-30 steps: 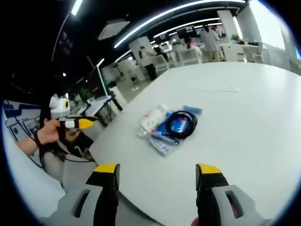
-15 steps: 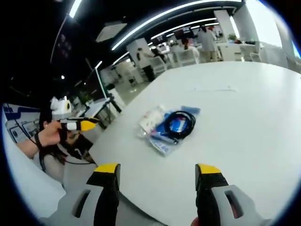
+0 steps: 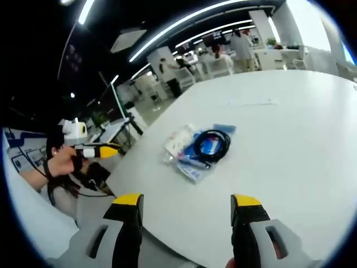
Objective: Arrange the tabletop items into an orderly group along one side of the table until the central work area is clear of visible clutter.
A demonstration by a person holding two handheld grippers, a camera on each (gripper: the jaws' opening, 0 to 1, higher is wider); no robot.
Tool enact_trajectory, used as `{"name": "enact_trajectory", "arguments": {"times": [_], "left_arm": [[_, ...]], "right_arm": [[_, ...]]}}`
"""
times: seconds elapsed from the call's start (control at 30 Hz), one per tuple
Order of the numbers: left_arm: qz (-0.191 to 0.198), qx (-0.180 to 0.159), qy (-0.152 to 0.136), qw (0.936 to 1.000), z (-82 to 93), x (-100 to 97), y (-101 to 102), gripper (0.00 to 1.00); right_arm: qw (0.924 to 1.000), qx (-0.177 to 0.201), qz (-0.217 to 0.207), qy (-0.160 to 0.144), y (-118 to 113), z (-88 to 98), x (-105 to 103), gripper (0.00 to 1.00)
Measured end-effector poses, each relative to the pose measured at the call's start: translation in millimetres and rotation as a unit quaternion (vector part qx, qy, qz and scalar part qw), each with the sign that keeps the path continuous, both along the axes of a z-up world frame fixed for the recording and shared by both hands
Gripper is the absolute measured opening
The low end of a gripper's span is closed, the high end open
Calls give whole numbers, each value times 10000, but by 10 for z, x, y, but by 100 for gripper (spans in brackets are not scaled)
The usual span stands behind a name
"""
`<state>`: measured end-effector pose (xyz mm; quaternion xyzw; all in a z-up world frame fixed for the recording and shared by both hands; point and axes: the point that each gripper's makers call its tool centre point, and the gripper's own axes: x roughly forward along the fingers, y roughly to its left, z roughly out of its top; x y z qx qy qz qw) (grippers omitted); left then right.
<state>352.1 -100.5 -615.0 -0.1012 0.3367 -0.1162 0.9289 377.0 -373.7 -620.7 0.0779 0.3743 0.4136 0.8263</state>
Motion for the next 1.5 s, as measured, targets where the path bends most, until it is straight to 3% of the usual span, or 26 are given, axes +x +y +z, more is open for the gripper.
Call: {"name": "enact_trajectory", "arguments": {"times": [0.53,0.87,0.93,1.17,1.5], "left_arm": [[162,302,579,9977,-495,305,69,43],[141,432,807,9957,-811,659,-17,45],[53,497,937,9943,-970,781,-71,44],[-54,655,1054,9923,-1113,871,-72,45],[-23,646,1045,9924,-1181,1008,-7,39]], "right_arm": [[10000,15,-20,34,12,-9,-50,62],[9998,-23,-180,112,-130,-76,-108,62],[9995,-49,-279,125,-198,-78,-120,62],[9990,-66,-417,113,-288,-72,-100,62],[9986,-121,-502,130,-333,-86,-115,62]]}}
